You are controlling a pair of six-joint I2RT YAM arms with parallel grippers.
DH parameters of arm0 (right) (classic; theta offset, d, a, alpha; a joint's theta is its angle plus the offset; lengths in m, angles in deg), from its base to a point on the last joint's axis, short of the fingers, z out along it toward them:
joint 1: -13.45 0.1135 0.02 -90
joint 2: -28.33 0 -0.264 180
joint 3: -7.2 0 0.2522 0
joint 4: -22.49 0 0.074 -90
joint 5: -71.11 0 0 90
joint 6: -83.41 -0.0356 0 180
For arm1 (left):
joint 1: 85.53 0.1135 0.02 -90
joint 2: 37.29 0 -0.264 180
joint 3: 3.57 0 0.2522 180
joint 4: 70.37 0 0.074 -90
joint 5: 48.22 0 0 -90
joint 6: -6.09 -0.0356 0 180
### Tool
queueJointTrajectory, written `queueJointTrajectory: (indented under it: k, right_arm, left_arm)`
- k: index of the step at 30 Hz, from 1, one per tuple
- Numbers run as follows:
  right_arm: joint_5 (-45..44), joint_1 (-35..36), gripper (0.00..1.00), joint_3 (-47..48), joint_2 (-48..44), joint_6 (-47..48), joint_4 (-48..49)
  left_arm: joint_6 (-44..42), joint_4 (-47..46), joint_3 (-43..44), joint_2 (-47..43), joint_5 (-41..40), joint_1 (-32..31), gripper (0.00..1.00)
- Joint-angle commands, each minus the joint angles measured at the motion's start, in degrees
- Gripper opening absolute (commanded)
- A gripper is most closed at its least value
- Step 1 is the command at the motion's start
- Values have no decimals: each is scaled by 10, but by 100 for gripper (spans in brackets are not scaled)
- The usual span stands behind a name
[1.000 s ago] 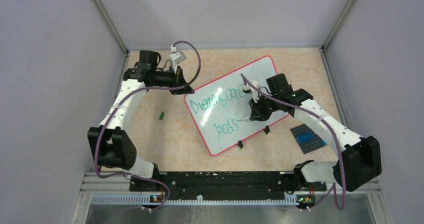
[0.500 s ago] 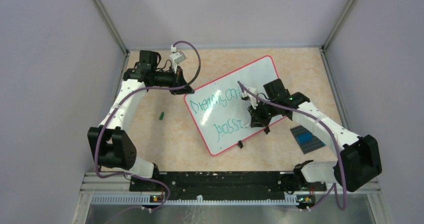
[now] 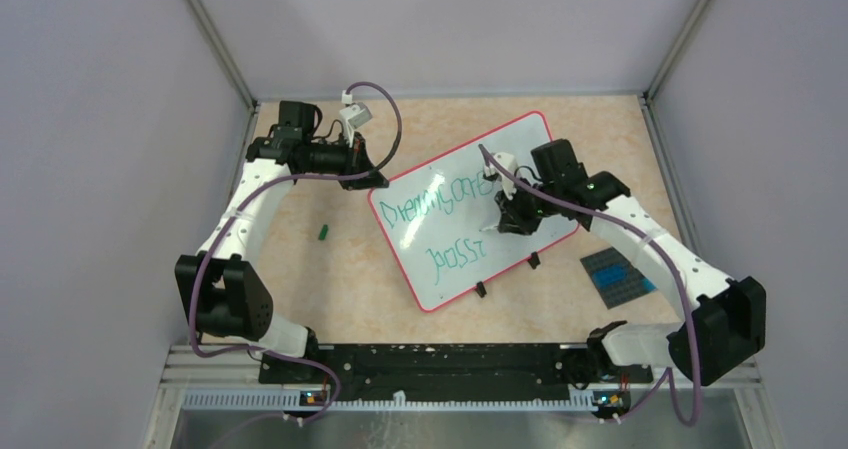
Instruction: Write a sentence on the whiteboard
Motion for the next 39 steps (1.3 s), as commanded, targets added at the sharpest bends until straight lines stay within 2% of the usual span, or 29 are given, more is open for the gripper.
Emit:
queueJointTrajectory:
  k: [1, 13, 22, 27, 32, 39]
  right_arm:
    - [6, 3, 0, 44, 0, 5, 7]
    - [-4, 16, 0, 19, 32, 6, 37]
    - [-9, 16, 0, -7, 16, 11, 31]
    - [-2, 16, 0, 10, 6, 4, 24]
    - [24, -17, 0, 38, -10, 1, 10]
    - [11, -29, 0, 30, -8, 19, 7]
  left_arm:
    - [-16, 30, -24, 3, -23, -15, 0]
    - [-18, 30, -23, 2, -27, -15, 0]
    - [-17, 30, -21, 6, -27, -15, 0]
    - [-16, 29, -22, 6, -27, -15, 0]
    - [-15, 30, -21, 4, -26, -15, 0]
    - [-15, 31, -22, 3, -26, -15, 0]
